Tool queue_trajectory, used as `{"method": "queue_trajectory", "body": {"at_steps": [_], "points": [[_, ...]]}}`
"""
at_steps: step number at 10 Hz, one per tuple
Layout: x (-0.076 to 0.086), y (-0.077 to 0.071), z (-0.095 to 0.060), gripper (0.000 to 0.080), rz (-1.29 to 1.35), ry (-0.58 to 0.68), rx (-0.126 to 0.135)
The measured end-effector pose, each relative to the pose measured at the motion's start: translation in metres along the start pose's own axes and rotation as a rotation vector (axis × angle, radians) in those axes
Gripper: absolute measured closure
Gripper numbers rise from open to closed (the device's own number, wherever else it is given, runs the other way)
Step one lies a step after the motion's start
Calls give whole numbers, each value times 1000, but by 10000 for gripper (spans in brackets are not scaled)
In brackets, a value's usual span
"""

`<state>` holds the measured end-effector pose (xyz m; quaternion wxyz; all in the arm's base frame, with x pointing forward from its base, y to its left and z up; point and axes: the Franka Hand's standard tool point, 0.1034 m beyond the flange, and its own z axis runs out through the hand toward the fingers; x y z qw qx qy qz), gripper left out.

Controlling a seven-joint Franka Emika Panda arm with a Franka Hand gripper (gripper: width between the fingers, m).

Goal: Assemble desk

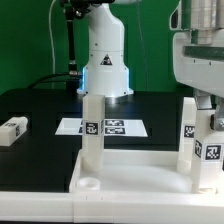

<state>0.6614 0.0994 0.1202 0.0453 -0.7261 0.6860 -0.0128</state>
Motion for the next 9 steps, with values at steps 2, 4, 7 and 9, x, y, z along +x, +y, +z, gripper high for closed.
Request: {"method": "queue_trajectory", "body": {"at_steps": [2, 4, 7, 9], "points": [[-1, 0, 0, 411, 68, -3, 0], [-1, 0, 0, 234, 4, -3, 0], [-2, 0, 0, 155, -198, -1, -1], [-2, 0, -1, 151, -419, 3, -2]]}}
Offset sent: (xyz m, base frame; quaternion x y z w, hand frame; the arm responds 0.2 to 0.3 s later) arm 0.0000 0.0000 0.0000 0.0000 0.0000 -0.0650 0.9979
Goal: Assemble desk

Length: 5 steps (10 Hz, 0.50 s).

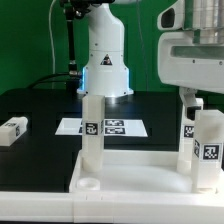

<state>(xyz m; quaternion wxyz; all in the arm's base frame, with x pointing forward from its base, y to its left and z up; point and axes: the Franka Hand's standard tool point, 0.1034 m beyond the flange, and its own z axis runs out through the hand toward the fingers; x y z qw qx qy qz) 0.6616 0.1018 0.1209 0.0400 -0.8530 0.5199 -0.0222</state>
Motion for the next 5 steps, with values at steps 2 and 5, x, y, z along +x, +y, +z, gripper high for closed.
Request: {"method": "queue_trajectory", "body": {"at_steps": [2, 5], "points": [[-1, -1, -2, 151, -168, -5, -6], [-1, -3, -3, 151, -436, 7, -2]]}}
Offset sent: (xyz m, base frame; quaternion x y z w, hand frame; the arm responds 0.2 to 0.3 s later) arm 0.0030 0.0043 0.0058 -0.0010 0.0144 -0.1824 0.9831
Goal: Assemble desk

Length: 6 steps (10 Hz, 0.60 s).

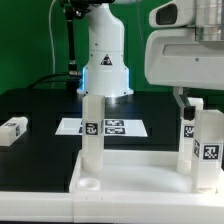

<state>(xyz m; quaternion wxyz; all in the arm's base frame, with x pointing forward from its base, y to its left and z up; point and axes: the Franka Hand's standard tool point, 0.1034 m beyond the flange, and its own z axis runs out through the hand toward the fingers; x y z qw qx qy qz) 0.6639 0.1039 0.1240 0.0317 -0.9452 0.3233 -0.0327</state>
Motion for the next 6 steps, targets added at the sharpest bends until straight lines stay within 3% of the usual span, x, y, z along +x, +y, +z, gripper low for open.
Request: {"method": "queue_trajectory", "body": {"at_steps": [6], "points": [[4, 2, -1, 151, -508, 15, -14]]}}
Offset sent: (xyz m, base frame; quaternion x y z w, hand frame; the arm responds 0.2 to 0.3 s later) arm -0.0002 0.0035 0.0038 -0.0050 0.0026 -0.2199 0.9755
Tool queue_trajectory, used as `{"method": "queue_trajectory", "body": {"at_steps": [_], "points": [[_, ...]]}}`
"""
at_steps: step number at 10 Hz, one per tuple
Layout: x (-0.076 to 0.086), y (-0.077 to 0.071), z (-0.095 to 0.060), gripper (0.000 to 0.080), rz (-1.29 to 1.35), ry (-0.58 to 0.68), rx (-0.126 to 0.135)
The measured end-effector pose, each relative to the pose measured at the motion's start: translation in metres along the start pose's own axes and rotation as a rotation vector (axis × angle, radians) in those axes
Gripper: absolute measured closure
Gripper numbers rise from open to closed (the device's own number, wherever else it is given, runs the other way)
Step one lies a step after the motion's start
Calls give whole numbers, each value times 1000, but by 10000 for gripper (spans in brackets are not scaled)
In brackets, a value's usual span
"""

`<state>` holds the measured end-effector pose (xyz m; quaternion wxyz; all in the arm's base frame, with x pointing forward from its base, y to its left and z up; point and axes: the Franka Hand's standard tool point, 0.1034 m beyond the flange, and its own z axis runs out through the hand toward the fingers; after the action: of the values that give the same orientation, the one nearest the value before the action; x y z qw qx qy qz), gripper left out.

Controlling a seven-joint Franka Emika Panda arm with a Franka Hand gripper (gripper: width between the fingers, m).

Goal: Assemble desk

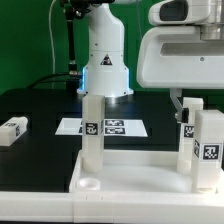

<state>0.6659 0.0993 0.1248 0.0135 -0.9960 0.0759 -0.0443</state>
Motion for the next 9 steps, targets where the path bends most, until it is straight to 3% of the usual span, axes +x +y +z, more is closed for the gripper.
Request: {"method": "queue_trajectory", "body": {"at_steps": [3, 5, 6, 7, 9], "points": [[1, 2, 0, 151, -148, 3, -18], [1, 3, 0, 383, -147, 4, -18], [1, 3, 0, 383, -141, 4, -17], [1, 3, 0, 511, -119, 4, -18], [1, 3, 0, 511, -82, 4, -17]]}}
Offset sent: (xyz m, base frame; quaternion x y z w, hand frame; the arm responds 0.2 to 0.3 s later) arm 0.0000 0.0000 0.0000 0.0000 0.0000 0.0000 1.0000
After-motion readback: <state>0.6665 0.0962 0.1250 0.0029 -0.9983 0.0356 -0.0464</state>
